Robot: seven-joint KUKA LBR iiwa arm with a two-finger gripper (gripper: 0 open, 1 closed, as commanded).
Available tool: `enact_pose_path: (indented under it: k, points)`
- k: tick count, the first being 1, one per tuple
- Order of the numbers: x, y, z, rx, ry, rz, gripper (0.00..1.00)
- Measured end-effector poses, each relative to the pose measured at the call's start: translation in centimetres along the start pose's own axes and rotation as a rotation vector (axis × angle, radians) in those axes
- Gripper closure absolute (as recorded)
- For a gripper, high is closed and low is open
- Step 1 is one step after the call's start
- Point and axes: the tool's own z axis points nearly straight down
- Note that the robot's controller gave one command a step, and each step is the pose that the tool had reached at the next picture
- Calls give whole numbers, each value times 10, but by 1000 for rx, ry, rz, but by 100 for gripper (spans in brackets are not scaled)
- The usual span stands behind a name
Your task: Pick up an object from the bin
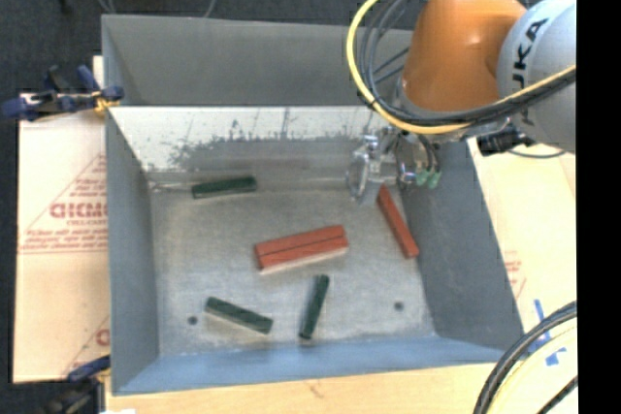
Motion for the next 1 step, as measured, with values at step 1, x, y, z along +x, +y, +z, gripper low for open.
enact_pose_path:
  k: [1]
  points:
    - [2,1,5,0,9,-1,0]
